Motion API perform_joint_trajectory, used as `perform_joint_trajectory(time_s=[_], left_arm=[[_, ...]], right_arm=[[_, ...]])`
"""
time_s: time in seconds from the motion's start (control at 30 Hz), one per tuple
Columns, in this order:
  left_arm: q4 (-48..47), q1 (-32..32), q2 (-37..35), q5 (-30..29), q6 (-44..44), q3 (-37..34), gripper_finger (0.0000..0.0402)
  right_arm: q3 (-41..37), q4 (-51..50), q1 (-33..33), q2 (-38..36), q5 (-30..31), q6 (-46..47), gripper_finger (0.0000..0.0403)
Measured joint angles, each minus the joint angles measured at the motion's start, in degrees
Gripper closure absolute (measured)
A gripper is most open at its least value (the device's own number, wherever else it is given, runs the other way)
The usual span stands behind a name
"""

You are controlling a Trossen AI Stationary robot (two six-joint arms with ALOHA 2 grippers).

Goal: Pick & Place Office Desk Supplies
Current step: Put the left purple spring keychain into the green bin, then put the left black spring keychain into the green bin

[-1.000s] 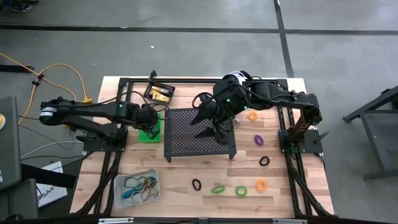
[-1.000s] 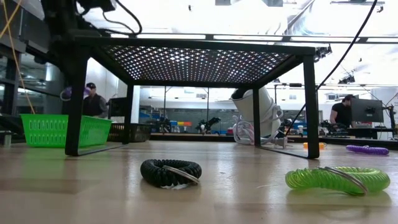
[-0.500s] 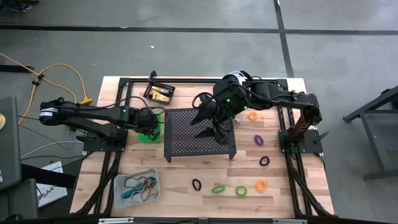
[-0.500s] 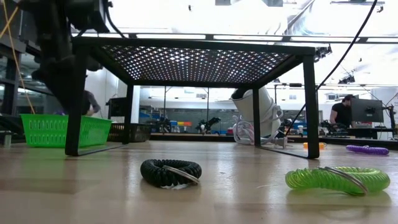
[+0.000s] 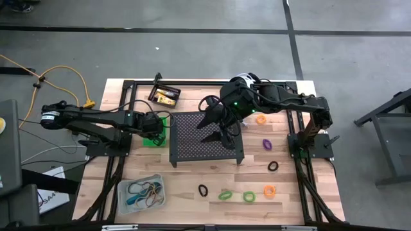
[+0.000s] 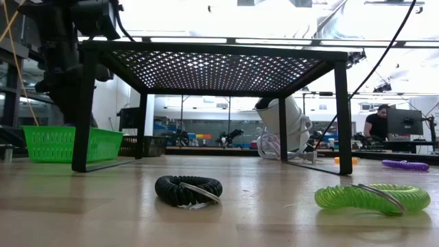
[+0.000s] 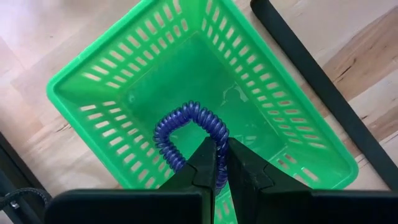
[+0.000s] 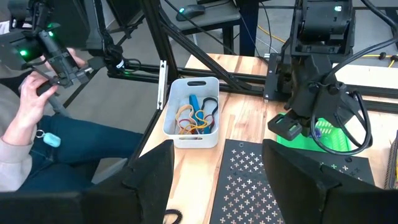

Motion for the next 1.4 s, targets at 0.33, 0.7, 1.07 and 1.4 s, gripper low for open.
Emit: perform_joint_trajectory(time_s=[0.33, 0.7, 1.07, 1.4], left_arm=[[-0.04, 0.00, 0.00, 1.18, 0.15, 0.00, 0.0326], [-0.07, 0.00, 0.00, 1.18, 0.04, 0.00, 0.0315], [-0.33, 1.70, -6.16, 1.64, 1.52, 0.04, 0.0315], [0.17, 0.39, -16.96, 4.90, 2.55, 0.11, 0.0315]], right_arm=[[0.00, 0.00, 0.00, 0.00, 0.00, 0.00, 0.0172], [0.00, 0.00, -0.02, 0.00, 0.00, -0.02, 0.0172], [0.00, -0.02, 0.00, 0.02, 0.00, -0.02, 0.0172], [0.00, 0.00, -0.02, 0.02, 0.00, 0.00, 0.0172]])
